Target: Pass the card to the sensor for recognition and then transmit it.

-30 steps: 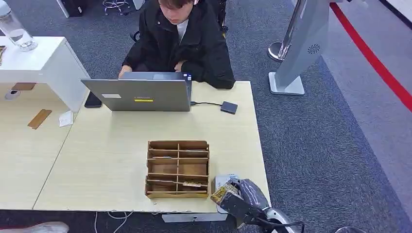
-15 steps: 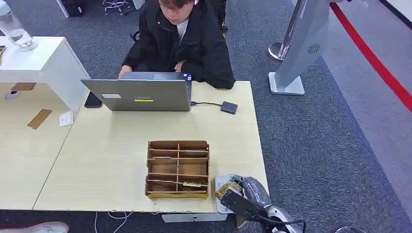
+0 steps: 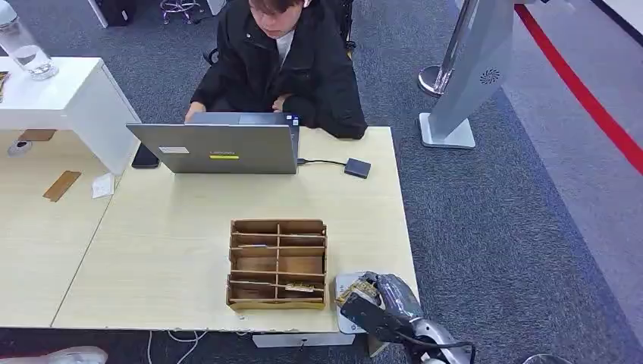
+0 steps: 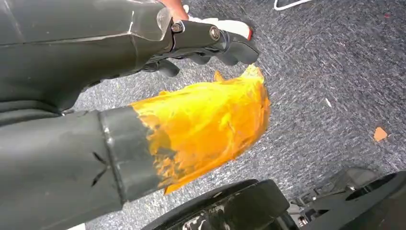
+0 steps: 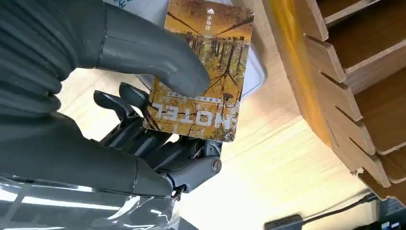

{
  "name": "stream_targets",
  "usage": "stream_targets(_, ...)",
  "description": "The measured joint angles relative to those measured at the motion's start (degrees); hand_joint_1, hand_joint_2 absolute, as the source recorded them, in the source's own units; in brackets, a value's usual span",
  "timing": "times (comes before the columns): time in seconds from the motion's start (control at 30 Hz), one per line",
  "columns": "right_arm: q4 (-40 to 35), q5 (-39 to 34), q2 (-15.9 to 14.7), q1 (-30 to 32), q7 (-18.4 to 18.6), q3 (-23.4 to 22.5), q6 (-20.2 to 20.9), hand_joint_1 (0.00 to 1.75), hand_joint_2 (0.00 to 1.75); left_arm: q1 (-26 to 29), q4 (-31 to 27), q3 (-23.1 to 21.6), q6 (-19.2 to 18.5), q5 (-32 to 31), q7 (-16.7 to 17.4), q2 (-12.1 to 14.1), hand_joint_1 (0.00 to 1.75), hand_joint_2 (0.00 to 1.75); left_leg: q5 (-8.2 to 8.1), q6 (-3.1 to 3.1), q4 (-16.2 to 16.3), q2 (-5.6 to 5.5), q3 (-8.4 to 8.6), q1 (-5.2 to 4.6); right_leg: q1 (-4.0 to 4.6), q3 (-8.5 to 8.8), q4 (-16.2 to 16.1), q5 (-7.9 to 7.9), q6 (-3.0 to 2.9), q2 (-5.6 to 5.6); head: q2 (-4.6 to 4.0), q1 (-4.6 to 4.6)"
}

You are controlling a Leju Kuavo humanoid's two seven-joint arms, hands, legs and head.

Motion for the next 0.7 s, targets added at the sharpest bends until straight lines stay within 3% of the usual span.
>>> stream_targets(0.37,2.0,5.9,1.3,-1.0,2.4,0.0,-0.4,1.75,1.75,0.0,0.0,0.0,0.0,-0.3,0.4,0.0,0.0,0.0,0.0,0.0,0.0,0.0,0.01,0.0,0.0,0.01,0.0,0.0,0.0,0.0,0.0,0.02)
stream_targets(0.7,3.1,6.3,1.9,-1.4,2.6,0.0,-0.8,1.75,1.75,0.0,0.0,0.0,0.0,-0.3,0.5,0.0,0.0,0.0,0.0,0.0,0.0,0.0,0.02,0.0,0.0,0.02,0.0,0.0,0.0,0.0,0.0,0.0)
